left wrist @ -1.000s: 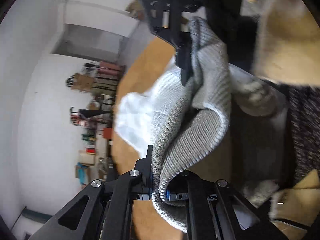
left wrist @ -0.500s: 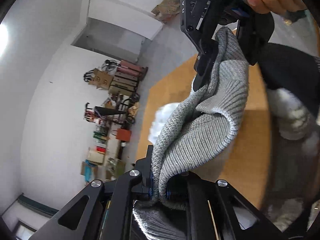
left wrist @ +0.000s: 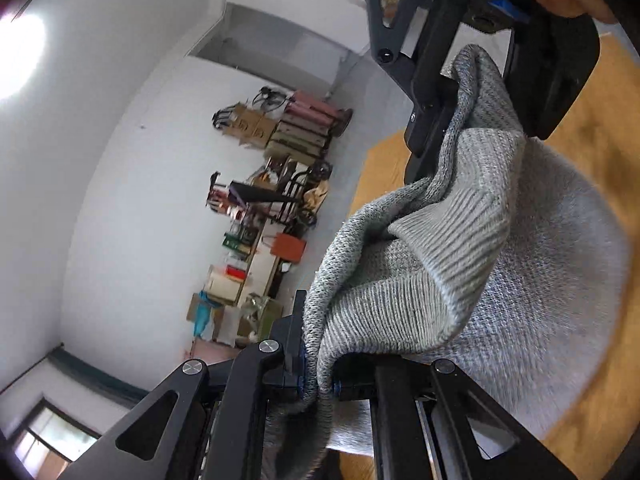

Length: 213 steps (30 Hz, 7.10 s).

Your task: Fold clothes

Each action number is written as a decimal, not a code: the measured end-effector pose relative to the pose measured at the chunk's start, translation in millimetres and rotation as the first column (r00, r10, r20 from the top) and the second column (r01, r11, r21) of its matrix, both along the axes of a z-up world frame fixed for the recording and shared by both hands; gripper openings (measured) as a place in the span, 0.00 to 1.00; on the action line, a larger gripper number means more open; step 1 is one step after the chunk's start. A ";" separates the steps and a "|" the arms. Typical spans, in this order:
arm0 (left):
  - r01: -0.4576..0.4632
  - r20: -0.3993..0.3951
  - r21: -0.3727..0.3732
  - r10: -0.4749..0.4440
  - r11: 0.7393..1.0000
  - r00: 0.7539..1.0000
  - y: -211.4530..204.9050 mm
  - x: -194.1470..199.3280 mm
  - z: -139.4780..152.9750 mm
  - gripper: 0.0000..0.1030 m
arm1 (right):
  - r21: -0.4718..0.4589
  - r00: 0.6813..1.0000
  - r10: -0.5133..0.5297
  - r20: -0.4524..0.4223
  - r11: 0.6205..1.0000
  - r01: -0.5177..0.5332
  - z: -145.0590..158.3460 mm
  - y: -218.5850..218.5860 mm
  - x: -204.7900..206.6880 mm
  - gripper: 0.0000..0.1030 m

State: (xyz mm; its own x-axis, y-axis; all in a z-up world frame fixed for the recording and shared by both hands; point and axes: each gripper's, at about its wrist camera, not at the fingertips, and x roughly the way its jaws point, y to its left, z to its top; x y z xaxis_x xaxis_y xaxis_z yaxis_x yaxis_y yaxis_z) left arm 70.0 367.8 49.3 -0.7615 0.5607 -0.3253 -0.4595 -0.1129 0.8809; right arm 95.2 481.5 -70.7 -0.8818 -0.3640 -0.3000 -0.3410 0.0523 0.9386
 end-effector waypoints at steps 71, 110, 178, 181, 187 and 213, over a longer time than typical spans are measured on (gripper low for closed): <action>-0.667 0.998 0.048 -0.064 0.743 0.001 -64.9 -152.1 -127.7 0.80 | 0.598 0.937 0.186 0.296 0.728 -0.334 -58.6 -13.8 19.1 0.78; -0.616 0.993 -0.093 0.030 0.782 -0.112 -202.6 -11.0 -103.4 0.74 | 0.419 0.933 0.277 0.229 0.837 -0.352 -86.8 -142.4 204.9 0.62; -0.732 0.951 0.118 0.136 0.670 0.278 -74.9 -137.0 -63.5 0.64 | 0.782 0.954 0.008 0.299 0.571 -0.250 -32.8 -12.0 70.7 0.50; -0.691 0.909 0.201 0.130 0.695 0.396 -94.8 -109.2 -38.6 0.77 | 0.811 0.962 -0.006 0.271 0.539 -0.225 -4.8 -25.1 81.9 0.56; -0.628 0.925 0.211 0.056 0.749 0.377 -124.8 -58.8 -62.6 0.77 | 0.872 0.977 0.140 0.164 0.442 -0.210 32.2 -108.7 106.2 0.69; -0.667 0.969 0.216 -0.071 0.713 0.238 -92.7 -109.5 -68.8 0.58 | 0.909 0.972 0.059 0.227 0.346 -0.233 6.9 -168.6 136.8 0.57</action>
State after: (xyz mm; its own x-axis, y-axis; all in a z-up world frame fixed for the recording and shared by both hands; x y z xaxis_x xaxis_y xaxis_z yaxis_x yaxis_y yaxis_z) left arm -39.5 275.2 -19.5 -0.3252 0.6812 -0.6559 -0.6563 -0.6620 -0.3620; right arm 232.0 312.9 -63.8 -0.7648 0.1033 -0.6360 -0.3673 -0.8809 0.2985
